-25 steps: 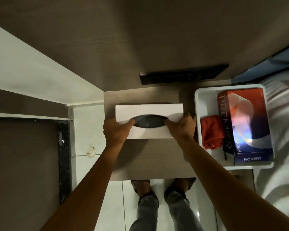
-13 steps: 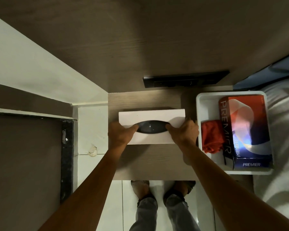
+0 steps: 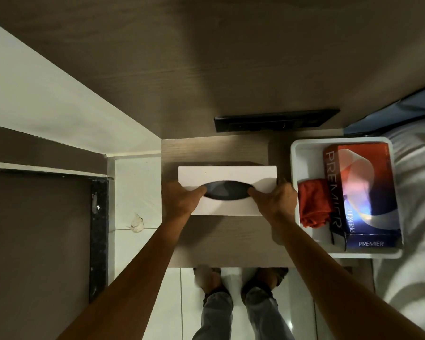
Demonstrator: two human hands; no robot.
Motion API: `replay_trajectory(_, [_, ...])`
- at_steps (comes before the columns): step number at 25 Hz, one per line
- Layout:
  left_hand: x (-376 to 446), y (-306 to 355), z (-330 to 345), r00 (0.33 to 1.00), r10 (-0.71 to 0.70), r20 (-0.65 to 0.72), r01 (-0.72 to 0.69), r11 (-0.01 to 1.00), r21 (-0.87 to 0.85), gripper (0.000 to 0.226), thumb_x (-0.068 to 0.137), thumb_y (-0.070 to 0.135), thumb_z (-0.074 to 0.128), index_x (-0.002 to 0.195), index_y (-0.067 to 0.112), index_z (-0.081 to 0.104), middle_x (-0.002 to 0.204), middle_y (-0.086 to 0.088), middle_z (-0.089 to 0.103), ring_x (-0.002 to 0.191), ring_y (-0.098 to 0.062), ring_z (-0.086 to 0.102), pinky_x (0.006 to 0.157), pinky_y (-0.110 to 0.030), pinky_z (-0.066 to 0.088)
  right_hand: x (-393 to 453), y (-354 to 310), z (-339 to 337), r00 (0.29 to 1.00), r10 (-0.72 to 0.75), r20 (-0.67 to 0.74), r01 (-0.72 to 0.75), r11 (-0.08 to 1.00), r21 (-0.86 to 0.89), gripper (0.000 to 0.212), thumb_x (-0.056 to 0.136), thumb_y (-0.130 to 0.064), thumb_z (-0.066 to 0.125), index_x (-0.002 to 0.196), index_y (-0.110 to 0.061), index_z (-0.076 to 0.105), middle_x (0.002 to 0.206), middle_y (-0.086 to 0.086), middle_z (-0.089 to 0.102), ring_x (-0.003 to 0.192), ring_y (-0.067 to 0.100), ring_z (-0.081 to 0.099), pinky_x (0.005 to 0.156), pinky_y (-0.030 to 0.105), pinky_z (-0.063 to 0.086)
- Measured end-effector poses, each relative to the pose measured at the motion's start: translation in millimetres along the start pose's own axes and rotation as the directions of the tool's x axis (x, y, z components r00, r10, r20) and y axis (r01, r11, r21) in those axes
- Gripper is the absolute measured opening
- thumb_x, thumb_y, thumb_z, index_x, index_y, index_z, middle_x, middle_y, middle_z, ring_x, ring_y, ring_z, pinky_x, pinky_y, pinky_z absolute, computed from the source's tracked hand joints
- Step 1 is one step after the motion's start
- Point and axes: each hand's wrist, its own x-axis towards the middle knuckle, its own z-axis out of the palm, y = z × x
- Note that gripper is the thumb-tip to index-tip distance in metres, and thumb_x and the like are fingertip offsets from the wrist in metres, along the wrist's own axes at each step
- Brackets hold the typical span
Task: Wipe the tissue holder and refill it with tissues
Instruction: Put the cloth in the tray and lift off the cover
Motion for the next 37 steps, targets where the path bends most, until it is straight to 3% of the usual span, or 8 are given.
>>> replay_trajectory(2, [0,3,-2,0.998,-0.028,-0.050,0.030,0.999,0.042,0.060,0.067,0.043,0.095,0.112,0.014,0.067,0.108,0.000,0.065,0.103,-0.021,0.065,0.075,-0.027,0.060,1,0,1,0.999,0.014,0.034,-0.015,1.000,0.012,0.077,0.072,-0.043,0.089,0.132,-0.009,0.057,0.133,0.015,0.062,0.124,0.035,0.060,0.103,0.052,0.055])
replay_trajectory(4, [0,3,-2,0.995,-0.052,-0.085,0.055,0.998,0.042,0.061,0.065,0.041,0.095,0.113,0.012,0.071,0.117,-0.009,0.070,0.112,-0.031,0.069,0.082,-0.038,0.060,3,0,3,0.999,0.008,0.037,-0.007,1.000,-0.017,0.081,0.072,-0.045,0.089,0.136,-0.007,0.057,0.138,0.017,0.059,0.131,0.037,0.056,0.106,0.054,0.052])
replay_trajectory(9, [-3,5,-3,0.996,-0.046,-0.082,0.049,0.998,0.031,0.045,0.070,0.037,0.094,0.099,0.023,0.063,0.097,0.004,0.062,0.107,-0.033,0.072,0.075,-0.029,0.047,1,-3,6,1.000,0.022,0.016,-0.022,1.000,0.000,0.082,0.070,-0.046,0.090,0.136,-0.008,0.058,0.143,0.019,0.057,0.134,0.038,0.054,0.106,0.054,0.052])
replay_trajectory(16, [2,7,3,0.992,-0.073,-0.100,0.084,0.991,0.107,0.068,0.070,0.044,0.093,0.120,0.006,0.068,0.122,-0.015,0.072,0.113,-0.038,0.070,0.080,-0.032,0.047,3,-12,6,0.999,-0.037,-0.037,0.031,0.988,-0.151,0.077,0.067,-0.050,0.089,0.126,-0.007,0.063,0.127,0.016,0.064,0.118,0.034,0.060,0.100,0.049,0.054])
replay_trajectory(27, [6,10,2,0.990,-0.137,-0.027,0.138,0.990,0.021,0.057,0.070,0.039,0.096,0.113,0.015,0.068,0.115,-0.010,0.071,0.109,-0.034,0.070,0.076,-0.031,0.046,6,-10,6,0.997,-0.041,-0.071,0.027,0.983,-0.184,0.071,0.070,-0.050,0.087,0.124,-0.009,0.066,0.121,0.014,0.071,0.115,0.035,0.065,0.099,0.045,0.051])
replay_trajectory(31, [5,6,0,0.983,-0.179,0.046,0.179,0.984,-0.017,0.047,0.074,0.033,0.094,0.107,0.017,0.066,0.093,0.005,0.056,0.087,-0.015,0.057,0.068,-0.022,0.048,5,-5,3,0.998,-0.039,-0.058,0.029,0.988,-0.154,0.073,0.070,-0.050,0.087,0.127,-0.010,0.064,0.122,0.014,0.071,0.115,0.036,0.065,0.099,0.046,0.052])
replay_trajectory(34, [4,5,-4,0.980,-0.179,0.081,0.184,0.981,-0.062,0.042,0.075,0.030,0.093,0.096,0.025,0.057,0.080,0.016,0.053,0.068,-0.007,0.051,0.053,-0.011,0.037,8,-3,3,0.999,-0.038,-0.015,0.034,0.985,-0.170,0.078,0.072,-0.052,0.085,0.132,-0.011,0.058,0.127,0.014,0.067,0.120,0.036,0.059,0.102,0.046,0.048])
replay_trajectory(37, [0,8,-7,0.982,-0.151,0.111,0.161,0.983,-0.089,0.040,0.076,0.027,0.092,0.096,0.028,0.057,0.080,0.022,0.052,0.071,-0.004,0.052,0.056,-0.012,0.039,11,0,2,0.998,-0.045,0.037,0.051,0.980,-0.190,0.081,0.074,-0.052,0.084,0.135,-0.011,0.051,0.129,0.014,0.064,0.123,0.038,0.057,0.106,0.048,0.045])
